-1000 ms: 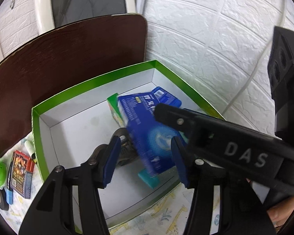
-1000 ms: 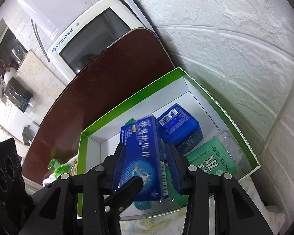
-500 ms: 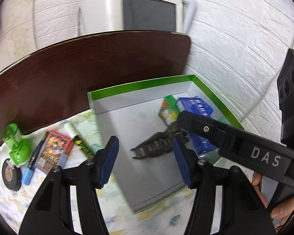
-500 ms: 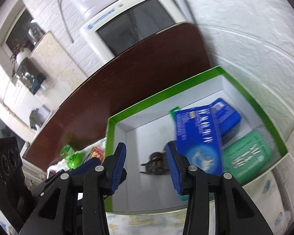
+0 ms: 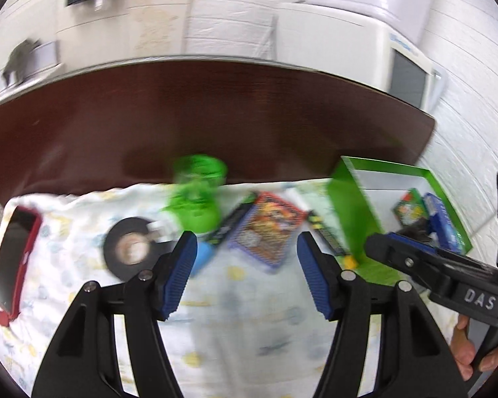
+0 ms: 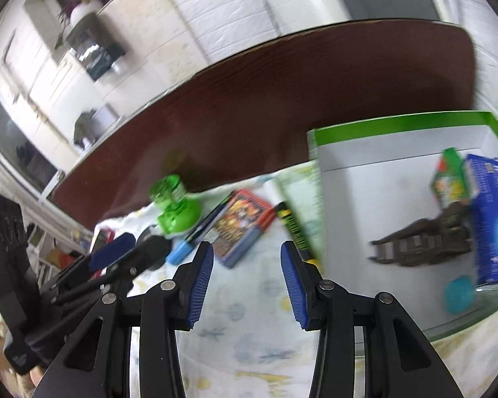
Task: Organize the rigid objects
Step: 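Move the right gripper to the black tape roll and grasp it, then lift the black tape roll and carry it over the green box, then drop the tape roll into the green box by opening the right gripper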
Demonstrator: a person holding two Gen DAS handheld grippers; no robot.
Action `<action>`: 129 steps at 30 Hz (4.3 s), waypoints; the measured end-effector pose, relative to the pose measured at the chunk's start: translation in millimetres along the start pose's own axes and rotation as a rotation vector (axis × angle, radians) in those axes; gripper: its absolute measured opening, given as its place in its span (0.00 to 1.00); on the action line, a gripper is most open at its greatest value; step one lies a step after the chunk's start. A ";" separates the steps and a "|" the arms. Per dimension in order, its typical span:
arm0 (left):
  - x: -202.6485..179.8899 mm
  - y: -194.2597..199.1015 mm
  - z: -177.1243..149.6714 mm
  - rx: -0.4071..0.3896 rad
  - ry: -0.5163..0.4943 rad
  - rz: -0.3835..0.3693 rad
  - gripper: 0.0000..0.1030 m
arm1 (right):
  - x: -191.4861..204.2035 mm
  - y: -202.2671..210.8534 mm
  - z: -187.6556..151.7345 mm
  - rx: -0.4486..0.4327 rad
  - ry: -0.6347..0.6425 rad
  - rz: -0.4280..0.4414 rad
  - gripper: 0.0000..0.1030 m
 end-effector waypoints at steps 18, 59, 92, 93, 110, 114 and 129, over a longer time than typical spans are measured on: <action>120.0 -18.6 -42.0 0.040 0.179 0.030 0.58 | 92.4 -86.9 -38.7 0.121 0.163 0.045 0.43; 138.3 -1.6 -65.6 0.076 0.190 -0.022 0.25 | 139.6 -131.4 -50.9 0.182 0.284 0.166 0.30; -156.9 22.8 41.9 -0.075 -0.239 -0.164 0.26 | -49.9 84.9 33.6 -0.260 0.048 0.154 0.30; -164.9 18.2 44.3 -0.069 -0.250 -0.167 0.26 | -58.3 85.4 36.3 -0.263 0.031 0.152 0.30; -202.6 -50.6 46.6 0.049 -0.255 -0.210 0.26 | -128.2 57.3 55.0 -0.221 -0.098 0.128 0.30; -201.8 -62.2 43.1 0.075 -0.239 -0.218 0.26 | -134.1 48.2 55.0 -0.203 -0.108 0.113 0.30; -197.3 -64.2 40.4 0.083 -0.225 -0.240 0.18 | -125.5 36.8 59.9 -0.191 -0.104 0.083 0.30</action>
Point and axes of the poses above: each gripper's, at about its wrist camera, not at the fingertips, and y roughly against the way its jaws point, x to its left, z to its top, the point moved 7 cm from there along -y, roughly the way its jaws point, and after that the axes turned 5 degrees about -y, right-handed, at the moved point
